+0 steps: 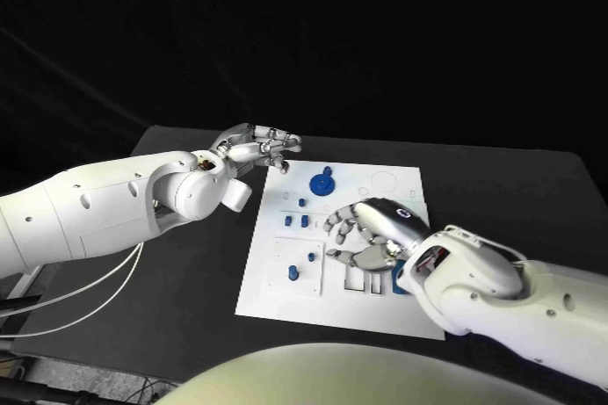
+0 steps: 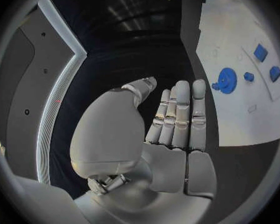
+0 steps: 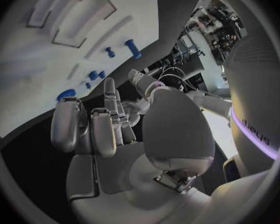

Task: Assemble the parts on the task board

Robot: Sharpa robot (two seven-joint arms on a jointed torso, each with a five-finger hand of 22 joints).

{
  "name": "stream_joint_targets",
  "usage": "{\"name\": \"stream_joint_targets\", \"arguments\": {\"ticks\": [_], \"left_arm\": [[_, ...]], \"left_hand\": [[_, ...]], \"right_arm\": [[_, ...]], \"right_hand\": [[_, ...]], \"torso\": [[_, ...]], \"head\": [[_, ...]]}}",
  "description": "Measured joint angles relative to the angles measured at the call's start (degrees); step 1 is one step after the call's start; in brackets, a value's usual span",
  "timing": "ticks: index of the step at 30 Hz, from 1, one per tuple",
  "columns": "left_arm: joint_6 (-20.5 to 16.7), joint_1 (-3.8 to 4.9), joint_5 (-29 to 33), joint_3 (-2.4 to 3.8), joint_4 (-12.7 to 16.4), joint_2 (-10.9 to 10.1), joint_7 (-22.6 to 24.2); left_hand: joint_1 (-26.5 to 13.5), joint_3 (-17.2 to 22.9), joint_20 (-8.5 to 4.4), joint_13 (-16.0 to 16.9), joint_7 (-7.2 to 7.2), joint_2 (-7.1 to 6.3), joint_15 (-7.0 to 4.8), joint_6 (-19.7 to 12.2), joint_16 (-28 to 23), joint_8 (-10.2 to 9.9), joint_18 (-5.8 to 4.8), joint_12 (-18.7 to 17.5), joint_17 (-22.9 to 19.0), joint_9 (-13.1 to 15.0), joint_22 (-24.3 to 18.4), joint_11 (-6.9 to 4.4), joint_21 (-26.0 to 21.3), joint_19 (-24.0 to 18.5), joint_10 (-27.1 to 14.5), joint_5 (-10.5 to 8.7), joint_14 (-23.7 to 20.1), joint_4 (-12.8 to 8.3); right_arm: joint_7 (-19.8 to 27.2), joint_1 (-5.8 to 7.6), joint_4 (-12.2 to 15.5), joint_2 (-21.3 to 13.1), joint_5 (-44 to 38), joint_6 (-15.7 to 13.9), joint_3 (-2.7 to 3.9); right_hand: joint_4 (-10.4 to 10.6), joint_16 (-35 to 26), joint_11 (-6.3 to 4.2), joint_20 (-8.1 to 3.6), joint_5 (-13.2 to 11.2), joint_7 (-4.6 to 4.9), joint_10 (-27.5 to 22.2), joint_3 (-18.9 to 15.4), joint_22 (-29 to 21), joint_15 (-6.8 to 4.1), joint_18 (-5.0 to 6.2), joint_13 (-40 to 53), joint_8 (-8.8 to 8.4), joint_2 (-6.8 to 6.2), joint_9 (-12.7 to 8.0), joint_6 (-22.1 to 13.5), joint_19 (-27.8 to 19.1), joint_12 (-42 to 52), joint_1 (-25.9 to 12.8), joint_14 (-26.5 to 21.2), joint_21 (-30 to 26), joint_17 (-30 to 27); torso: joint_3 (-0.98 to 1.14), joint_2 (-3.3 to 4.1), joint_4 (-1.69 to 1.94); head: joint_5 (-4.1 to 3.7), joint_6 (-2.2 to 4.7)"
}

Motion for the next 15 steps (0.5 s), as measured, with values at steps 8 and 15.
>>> {"name": "stream_joint_targets", "arguments": {"ticks": [8, 15], "left_arm": [[0.00, 0.00, 0.00, -0.02, 0.11, -0.06, -0.02], [-0.01, 0.00, 0.00, -0.03, 0.23, -0.07, 0.00]], "left_hand": [[0.00, 0.00, 0.00, 0.00, 0.00, 0.00, 0.00, 0.00, 0.00, 0.00, 0.00, 0.00, -0.03, 0.00, 0.00, 0.00, 0.00, 0.00, 0.00, 0.00, 0.00, 0.00], [0.00, 0.00, 0.00, -0.01, -0.21, 0.00, 0.21, -0.21, 0.00, 0.00, 0.00, 0.00, -0.02, -0.06, 0.00, 0.00, 0.00, 0.00, 0.00, 0.00, -0.21, 0.00]], "right_arm": [[0.11, 3.20, 0.25, -11.45, 14.49, 1.23, -0.52], [-1.37, 1.40, 2.57, -16.60, 16.61, 1.72, -1.12]], "right_hand": [[3.40, 1.46, -3.61, -2.74, 0.43, -3.29, 3.69, -4.05, -0.01, -3.07, -2.26, 21.87, 3.74, 0.61, 6.22, 3.67, 1.68, 21.59, -0.61, 0.20, 8.48, 2.61], [8.13, 4.27, -3.39, -2.74, 1.10, -3.24, 5.21, -8.58, -0.01, -3.06, -2.26, 48.00, 3.74, 0.61, 10.63, 2.21, 1.68, 48.08, -0.61, 0.20, 11.75, 6.89]], "torso": [[-0.34, -0.40, -0.48], [-0.36, -0.75, -1.20]], "head": [[-3.31, 0.05], [-4.64, 0.04]]}}
